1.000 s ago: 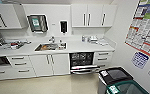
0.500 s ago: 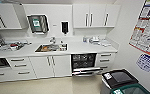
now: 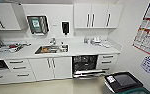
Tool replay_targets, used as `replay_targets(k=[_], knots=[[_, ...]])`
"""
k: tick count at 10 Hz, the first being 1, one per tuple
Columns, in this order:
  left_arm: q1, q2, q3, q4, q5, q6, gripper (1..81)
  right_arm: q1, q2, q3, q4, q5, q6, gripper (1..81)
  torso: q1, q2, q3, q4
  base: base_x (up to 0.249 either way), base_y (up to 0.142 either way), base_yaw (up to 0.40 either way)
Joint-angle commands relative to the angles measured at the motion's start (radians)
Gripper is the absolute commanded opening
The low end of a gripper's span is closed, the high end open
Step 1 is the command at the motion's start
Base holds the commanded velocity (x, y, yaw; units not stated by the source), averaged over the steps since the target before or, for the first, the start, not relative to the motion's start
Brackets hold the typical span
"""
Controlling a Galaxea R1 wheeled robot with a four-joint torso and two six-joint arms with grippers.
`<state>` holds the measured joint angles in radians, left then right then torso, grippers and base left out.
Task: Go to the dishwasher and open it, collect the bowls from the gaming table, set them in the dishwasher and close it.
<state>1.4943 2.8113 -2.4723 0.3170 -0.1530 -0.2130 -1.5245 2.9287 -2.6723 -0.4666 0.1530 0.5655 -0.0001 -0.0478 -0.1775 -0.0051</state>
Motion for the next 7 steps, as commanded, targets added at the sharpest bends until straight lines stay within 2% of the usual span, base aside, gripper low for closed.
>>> replay_targets(k=[1, 7], knots=[[-0.03, -0.013, 0.006, -0.006, 0.044, -0.002, 1.0, 0.033, -0.014, 0.0, -0.006, -0.043, -0.003, 1.0, 0.0, 0.0, 0.0, 0.0, 0.135, 0.0, 0.0], [-0.031, -0.012, 0.004, -0.009, 0.044, -0.002, 1.0, 0.036, -0.014, 0.0, -0.007, -0.043, -0.003, 1.0, 0.0, 0.0, 0.0, 0.0, 0.136, 0.0, 0.0]])
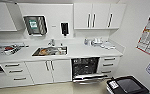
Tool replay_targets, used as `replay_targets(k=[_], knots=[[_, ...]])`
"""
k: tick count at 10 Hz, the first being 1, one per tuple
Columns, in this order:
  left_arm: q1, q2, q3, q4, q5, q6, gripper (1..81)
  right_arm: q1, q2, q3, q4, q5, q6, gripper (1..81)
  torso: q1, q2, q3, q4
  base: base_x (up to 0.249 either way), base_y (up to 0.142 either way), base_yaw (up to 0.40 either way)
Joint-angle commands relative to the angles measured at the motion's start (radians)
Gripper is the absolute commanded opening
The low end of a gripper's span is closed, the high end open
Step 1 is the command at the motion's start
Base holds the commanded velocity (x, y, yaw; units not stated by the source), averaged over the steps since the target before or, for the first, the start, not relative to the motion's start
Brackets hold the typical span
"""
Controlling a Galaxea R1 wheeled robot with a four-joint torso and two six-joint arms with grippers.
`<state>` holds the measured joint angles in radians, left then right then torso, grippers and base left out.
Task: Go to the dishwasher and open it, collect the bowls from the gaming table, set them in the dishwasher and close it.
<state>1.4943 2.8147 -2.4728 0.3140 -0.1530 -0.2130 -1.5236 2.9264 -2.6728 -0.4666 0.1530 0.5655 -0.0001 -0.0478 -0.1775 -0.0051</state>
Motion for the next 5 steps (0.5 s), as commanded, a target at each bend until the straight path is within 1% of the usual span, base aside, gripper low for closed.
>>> replay_targets(k=[1, 5], knots=[[-0.03, -0.015, 0.006, -0.006, 0.044, -0.002, 1.0, 0.036, -0.011, 0.001, -0.007, -0.043, -0.003, 1.0, 0.0, 0.0, 0.0, 0.0, 0.136, 0.0, 0.0], [-0.03, -0.013, 0.006, -0.006, 0.044, -0.002, 1.0, 0.036, -0.011, 0.001, -0.007, -0.043, -0.003, 1.0, 0.0, 0.0, 0.0, 0.0, 0.136, 0.0, 0.0]])
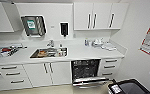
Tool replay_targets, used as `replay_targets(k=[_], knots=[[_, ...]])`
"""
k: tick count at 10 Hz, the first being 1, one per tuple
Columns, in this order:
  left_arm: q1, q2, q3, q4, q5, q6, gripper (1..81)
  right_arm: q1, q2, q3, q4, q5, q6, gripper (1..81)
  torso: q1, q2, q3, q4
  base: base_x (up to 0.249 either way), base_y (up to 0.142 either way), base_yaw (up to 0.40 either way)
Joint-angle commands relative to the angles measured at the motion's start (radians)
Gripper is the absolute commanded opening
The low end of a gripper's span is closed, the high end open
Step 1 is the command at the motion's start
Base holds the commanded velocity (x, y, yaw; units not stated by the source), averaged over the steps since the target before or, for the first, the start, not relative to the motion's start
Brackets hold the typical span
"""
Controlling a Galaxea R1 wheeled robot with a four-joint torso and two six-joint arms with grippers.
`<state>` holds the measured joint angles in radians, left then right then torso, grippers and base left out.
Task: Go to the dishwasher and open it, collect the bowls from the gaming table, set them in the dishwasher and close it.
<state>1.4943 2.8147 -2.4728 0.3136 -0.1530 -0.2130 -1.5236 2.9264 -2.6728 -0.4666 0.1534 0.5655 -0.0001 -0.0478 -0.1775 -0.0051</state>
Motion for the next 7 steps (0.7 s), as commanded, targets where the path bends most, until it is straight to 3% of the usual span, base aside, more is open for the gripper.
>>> replay_targets(k=[1, 7], knots=[[-0.032, -0.013, 0.006, -0.005, 0.044, -0.002, 1.0, 0.036, -0.011, 0.001, -0.007, -0.043, -0.001, 1.0, 0.0, 0.0, 0.0, 0.0, 0.136, 0.0, 0.0], [-0.03, -0.015, 0.006, -0.005, 0.039, -0.002, 1.0, 0.036, -0.011, 0.001, -0.007, -0.043, -0.001, 1.0, 0.0, 0.0, 0.0, 0.0, 0.122, 0.011, 0.0]])
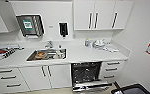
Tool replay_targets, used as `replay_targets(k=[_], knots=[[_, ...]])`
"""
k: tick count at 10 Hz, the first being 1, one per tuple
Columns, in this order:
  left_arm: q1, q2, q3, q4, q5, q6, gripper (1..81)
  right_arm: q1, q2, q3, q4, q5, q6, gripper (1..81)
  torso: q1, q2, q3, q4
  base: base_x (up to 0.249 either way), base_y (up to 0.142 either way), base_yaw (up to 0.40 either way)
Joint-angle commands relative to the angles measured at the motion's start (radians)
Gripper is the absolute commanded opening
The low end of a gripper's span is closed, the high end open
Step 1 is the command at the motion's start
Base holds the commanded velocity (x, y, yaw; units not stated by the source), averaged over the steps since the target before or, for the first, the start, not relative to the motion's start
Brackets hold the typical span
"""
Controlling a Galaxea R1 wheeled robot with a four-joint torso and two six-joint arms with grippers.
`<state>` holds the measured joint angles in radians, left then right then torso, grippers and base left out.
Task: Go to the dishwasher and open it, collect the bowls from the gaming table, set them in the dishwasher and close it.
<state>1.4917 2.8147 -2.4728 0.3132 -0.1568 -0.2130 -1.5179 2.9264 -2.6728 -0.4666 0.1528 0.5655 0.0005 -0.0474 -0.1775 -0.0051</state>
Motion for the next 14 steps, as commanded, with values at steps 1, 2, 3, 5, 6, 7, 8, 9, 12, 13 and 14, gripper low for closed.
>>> replay_targets(k=[1, 2, 3, 5, 6, 7, 8, 9, 12, 13, 14], knots=[[-0.027, -0.015, 0.006, -0.005, 0.043, -0.002, 1.0, 0.031, -0.011, 0.001, -0.007, -0.042, -0.001, 1.0, 0.0, 0.0, 0.0, 0.0, 0.095, 0.075, 0.0], [-0.027, -0.015, 0.006, -0.005, 0.043, -0.002, 1.0, 0.031, -0.011, 0.001, -0.007, -0.042, -0.001, 1.0, 0.0, 0.0, 0.0, 0.0, 0.092, 0.083, 0.0], [-0.027, -0.015, 0.006, -0.005, 0.043, -0.002, 1.0, 0.029, -0.011, 0.001, -0.007, -0.042, -0.001, 1.0, 0.0, 0.0, 0.0, 0.0, 0.09, 0.088, 0.0], [-0.028, -0.016, 0.006, -0.005, 0.043, -0.002, 1.0, 0.029, -0.011, 0.001, -0.007, -0.042, -0.003, 1.0, 0.0, 0.0, 0.0, 0.0, 0.091, 0.089, 0.0], [-0.029, -0.016, 0.006, -0.005, 0.043, -0.002, 1.0, 0.027, -0.011, 0.001, -0.007, -0.042, -0.001, 1.0, 0.0, 0.0, 0.0, 0.0, 0.091, 0.089, 0.0], [-0.027, -0.015, 0.006, -0.005, 0.043, -0.002, 1.0, 0.027, -0.011, -0.001, -0.007, -0.042, -0.003, 1.0, 0.0, 0.0, 0.0, 0.0, 0.09, 0.089, 0.0], [-0.027, -0.015, 0.006, -0.005, 0.043, -0.002, 1.0, 0.026, -0.011, -0.002, -0.007, -0.042, -0.001, 1.0, 0.0, 0.0, 0.0, 0.0, 0.096, 0.088, 0.0], [-0.029, -0.015, 0.006, -0.005, 0.043, -0.002, 1.0, 0.026, -0.011, -0.002, -0.007, -0.042, -0.001, 1.0, 0.0, 0.0, 0.0, 0.0, 0.122, 0.068, 0.0], [-0.028, -0.015, 0.006, -0.005, 0.043, -0.002, 1.0, 0.027, -0.011, -0.002, -0.007, -0.042, -0.003, 1.0, 0.0, 0.0, 0.0, 0.0, 0.123, 0.0, 0.0], [-0.029, -0.015, 0.006, -0.005, 0.043, -0.002, 1.0, 0.029, -0.01, -0.002, -0.007, -0.044, -0.003, 1.0, 0.0, 0.0, 0.0, 0.0, 0.123, 0.0, 0.0], [-0.028, -0.015, 0.005, -0.005, 0.043, -0.002, 1.0, 0.029, -0.01, -0.002, -0.007, -0.044, -0.003, 1.0, 0.0, 0.0, 0.0, 0.0, 0.123, 0.0, 0.0]])
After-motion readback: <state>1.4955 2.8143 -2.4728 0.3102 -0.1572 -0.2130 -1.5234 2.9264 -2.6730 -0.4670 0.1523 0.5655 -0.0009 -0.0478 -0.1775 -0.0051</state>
